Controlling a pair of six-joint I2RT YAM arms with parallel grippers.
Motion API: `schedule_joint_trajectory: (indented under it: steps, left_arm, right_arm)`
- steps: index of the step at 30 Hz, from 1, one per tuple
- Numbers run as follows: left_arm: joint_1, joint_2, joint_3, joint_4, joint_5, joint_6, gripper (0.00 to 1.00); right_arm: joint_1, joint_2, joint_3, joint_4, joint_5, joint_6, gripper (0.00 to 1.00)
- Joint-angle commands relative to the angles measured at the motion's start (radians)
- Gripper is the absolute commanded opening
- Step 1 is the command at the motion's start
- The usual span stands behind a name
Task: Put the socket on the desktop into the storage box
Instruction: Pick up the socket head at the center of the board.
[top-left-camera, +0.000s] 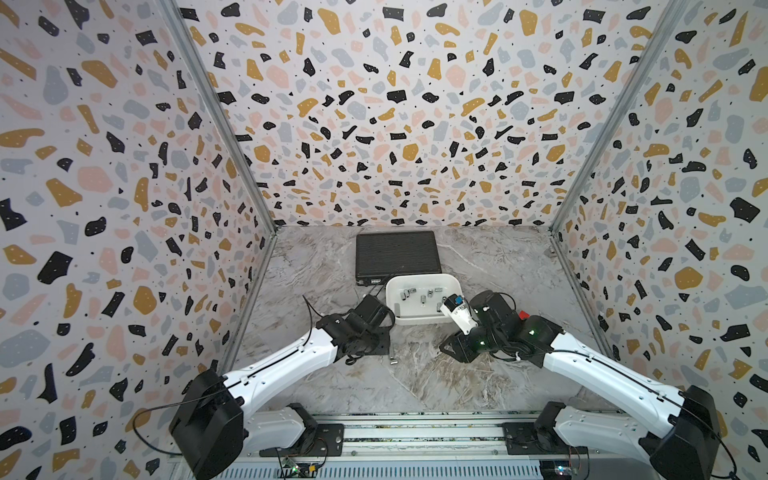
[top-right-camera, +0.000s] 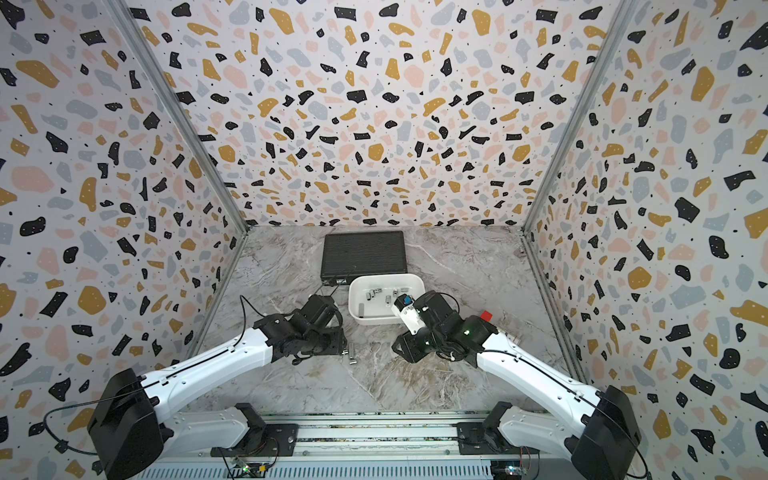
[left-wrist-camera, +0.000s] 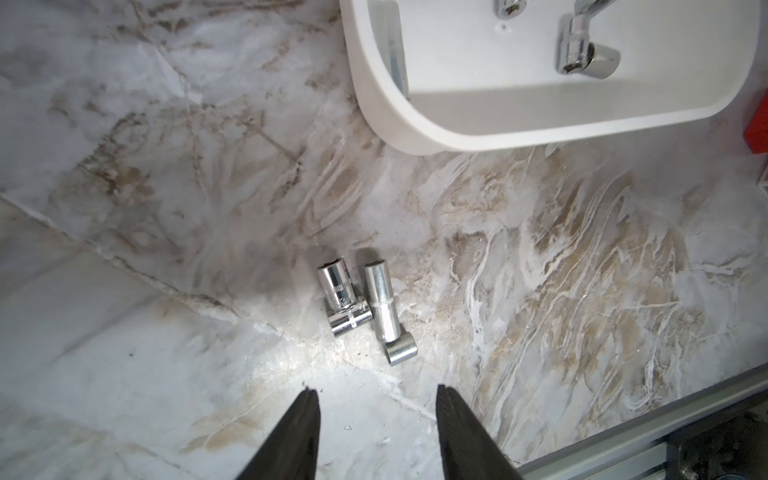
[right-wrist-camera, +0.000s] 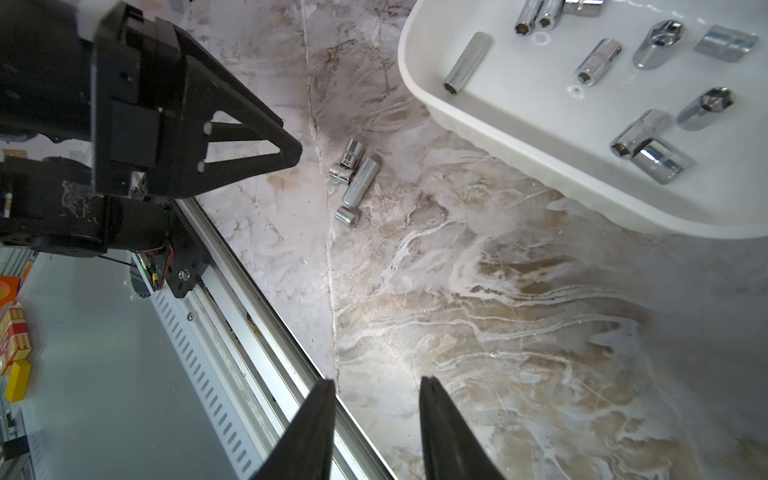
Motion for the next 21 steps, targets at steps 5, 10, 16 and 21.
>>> schedule_joint_trajectory:
  steps: [5, 10, 16, 21]
  left_arm:
    - [-0.068, 0.017, -0.039, 0.051, -0.038, -0.104, 0.55]
    - [-0.085, 0.066, -0.012, 0.020, -0.055, -0.113, 0.59]
    - [-0.099, 0.150, 0.025, -0.009, -0.042, -0.155, 0.59]
    - [-0.114, 0.224, 0.064, -0.018, -0.025, -0.153, 0.57]
  right_arm:
    - [0.013, -0.063, -0.056, -0.030, 0.042, -0.002, 0.39]
    - [0.014, -0.083, -0.070, -0.027, 0.052, 0.001, 0.39]
    - [0.014, -0.101, -0.085, -0.021, 0.062, 0.002, 0.39]
    - [0.014, -0.113, -0.101, -0.018, 0.070, 0.001, 0.39]
